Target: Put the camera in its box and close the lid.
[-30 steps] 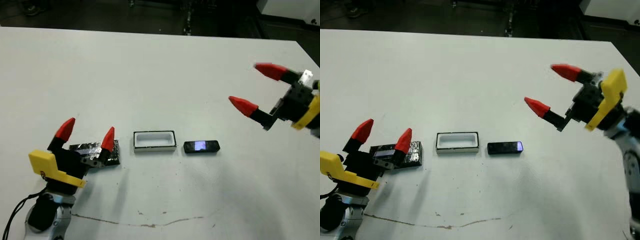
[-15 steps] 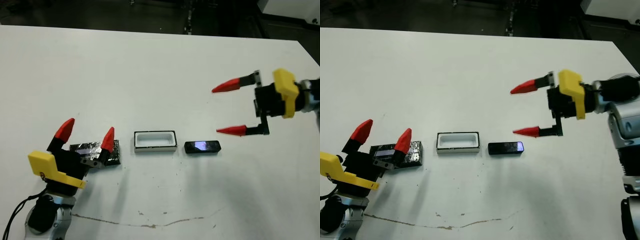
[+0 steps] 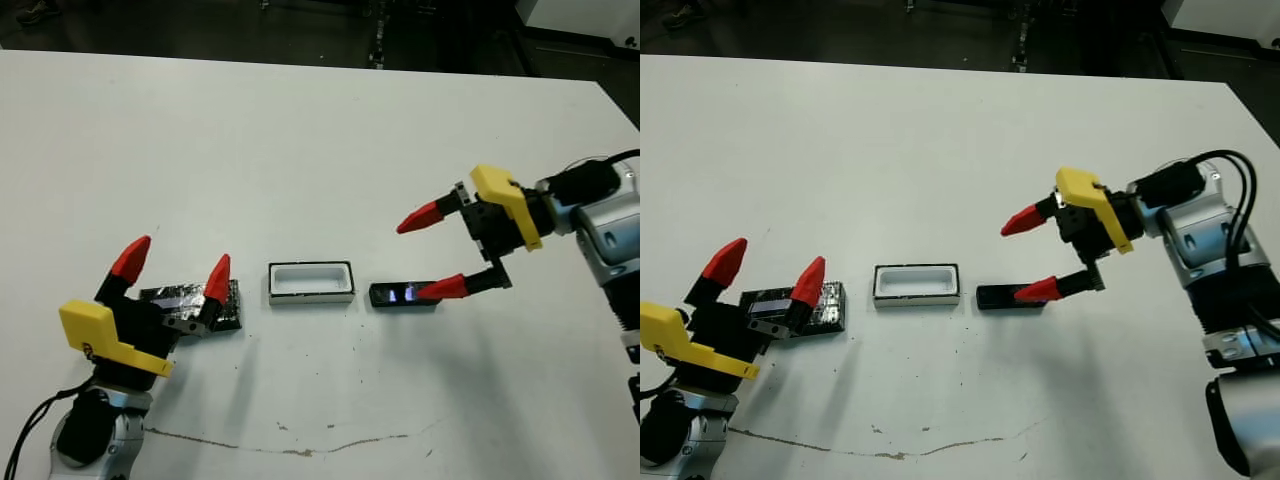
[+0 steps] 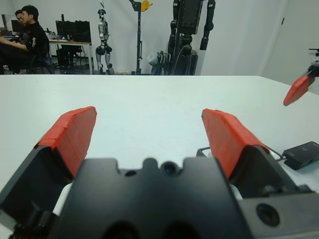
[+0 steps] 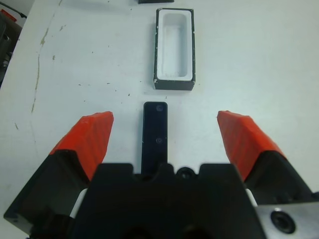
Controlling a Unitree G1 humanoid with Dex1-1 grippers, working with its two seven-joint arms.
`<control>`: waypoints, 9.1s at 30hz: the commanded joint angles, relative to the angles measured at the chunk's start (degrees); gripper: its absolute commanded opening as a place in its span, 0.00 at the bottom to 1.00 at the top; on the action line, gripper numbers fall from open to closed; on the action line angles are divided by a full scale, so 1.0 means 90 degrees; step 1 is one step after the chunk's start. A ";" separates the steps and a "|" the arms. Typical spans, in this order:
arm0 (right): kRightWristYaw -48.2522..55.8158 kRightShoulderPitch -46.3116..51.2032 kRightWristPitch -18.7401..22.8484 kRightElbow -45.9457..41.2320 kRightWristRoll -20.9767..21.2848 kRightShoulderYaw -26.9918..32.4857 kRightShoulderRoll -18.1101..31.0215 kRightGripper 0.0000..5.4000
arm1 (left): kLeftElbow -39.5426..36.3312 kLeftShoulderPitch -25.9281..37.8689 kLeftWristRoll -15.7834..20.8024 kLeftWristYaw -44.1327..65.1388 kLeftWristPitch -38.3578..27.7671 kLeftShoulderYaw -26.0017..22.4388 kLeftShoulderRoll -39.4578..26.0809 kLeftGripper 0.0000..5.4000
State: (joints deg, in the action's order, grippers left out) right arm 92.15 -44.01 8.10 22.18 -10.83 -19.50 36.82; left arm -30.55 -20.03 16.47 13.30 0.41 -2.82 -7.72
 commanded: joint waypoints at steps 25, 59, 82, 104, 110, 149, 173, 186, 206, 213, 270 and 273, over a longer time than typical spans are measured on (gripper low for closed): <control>-0.0212 0.0531 -0.0234 0.0054 0.0543 -0.0270 -0.0403 1.00 | -0.0075 -0.0112 -0.0032 0.0072 0.0076 0.0000 -0.0081 1.00; -0.0860 0.1007 0.0857 -0.0221 0.0545 -0.0341 -0.0644 0.66 | 0.0011 -0.0138 -0.0131 -0.0029 -0.0057 0.0039 0.0067 1.00; -0.1126 0.1217 0.1012 -0.0345 0.0163 0.0094 -0.0674 0.31 | 0.0005 -0.0141 -0.0065 0.0011 -0.0085 0.0029 0.0071 1.00; -0.0817 -0.0179 0.2209 0.0274 -0.0932 0.0741 -0.1325 0.31 | 0.0052 -0.0143 -0.0054 0.0038 -0.0119 0.0039 0.0087 1.00; -0.0854 -0.0373 0.2164 0.0444 -0.0712 0.0383 -0.1707 0.31 | 0.0013 -0.0145 -0.0093 -0.0015 -0.0072 0.0086 0.0095 1.00; -0.1296 -0.0682 0.1109 0.1155 0.0212 -0.0030 -0.2937 0.31 | 0.0040 -0.0103 -0.0162 -0.0060 -0.0077 0.0101 0.0130 1.00; -0.1611 -0.0314 0.1047 0.0780 0.0434 -0.0397 -0.2970 0.31 | 0.0090 -0.0121 -0.0068 0.0005 -0.0128 0.0080 0.0131 1.00; -0.1548 -0.0193 0.0874 0.0863 0.0459 -0.0423 -0.2993 0.31 | 0.0078 -0.0131 -0.0136 -0.0011 -0.0120 0.0086 0.0113 1.00; -0.1483 -0.0131 0.0954 0.0898 0.0492 -0.0444 -0.2681 0.31 | 0.0099 -0.0139 -0.0057 0.0014 -0.0178 0.0086 0.0109 1.00; -0.1516 -0.0092 0.0829 0.0789 0.0545 -0.0435 -0.2573 0.31 | 0.0065 -0.0157 -0.0083 0.0008 -0.0143 0.0082 0.0088 1.00; -0.1232 0.0054 0.0469 -0.0180 0.0035 0.0309 -0.1938 1.00 | 0.0116 -0.0114 -0.0084 0.0006 -0.0190 0.0097 0.0090 1.00; -0.1498 0.0321 0.0799 -0.0677 -0.0339 0.0780 -0.1759 1.00 | 0.0141 -0.0117 -0.0087 0.0027 -0.0241 0.0088 0.0086 1.00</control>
State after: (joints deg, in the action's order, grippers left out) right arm 79.99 -43.06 13.70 18.18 -12.24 -14.73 19.17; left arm -29.62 -20.49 16.19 13.37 -1.62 -2.04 -6.61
